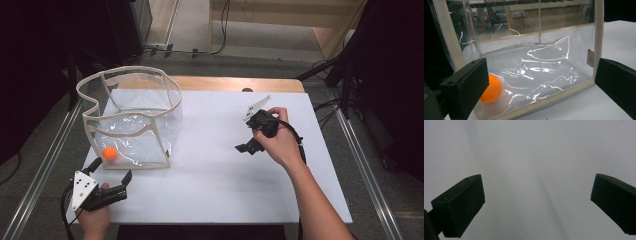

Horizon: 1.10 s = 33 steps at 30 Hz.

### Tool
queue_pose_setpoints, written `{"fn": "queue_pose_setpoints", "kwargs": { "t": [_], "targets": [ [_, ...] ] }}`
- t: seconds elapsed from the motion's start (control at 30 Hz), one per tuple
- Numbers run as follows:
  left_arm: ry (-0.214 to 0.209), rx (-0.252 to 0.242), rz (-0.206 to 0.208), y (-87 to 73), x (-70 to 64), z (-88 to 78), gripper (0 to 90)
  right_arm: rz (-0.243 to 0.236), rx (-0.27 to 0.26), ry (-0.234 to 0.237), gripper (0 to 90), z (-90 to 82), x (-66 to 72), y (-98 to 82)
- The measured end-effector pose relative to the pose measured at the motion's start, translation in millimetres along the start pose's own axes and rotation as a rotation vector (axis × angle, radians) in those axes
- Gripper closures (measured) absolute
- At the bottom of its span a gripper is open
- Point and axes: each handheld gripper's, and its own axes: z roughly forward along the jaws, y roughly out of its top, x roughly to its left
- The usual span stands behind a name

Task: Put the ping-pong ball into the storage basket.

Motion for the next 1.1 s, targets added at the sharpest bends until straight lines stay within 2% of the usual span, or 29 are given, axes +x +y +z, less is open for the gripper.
{"fn": "queue_pose_setpoints", "kwargs": {
  "t": [0.63, 1.1],
  "targets": [
    [0.000, 0.000, 0.000, -0.1, 0.0, -0.1, 0.0, 0.080, -0.057, -0.031, 0.0, -4.1, 3.8, -51.4],
    [0.001, -0.001, 0.003, -0.2, -0.3, -0.1, 0.0, 0.133, -0.146, -0.060, 0.0, -7.9, 8.0, -93.0]
  ]
}}
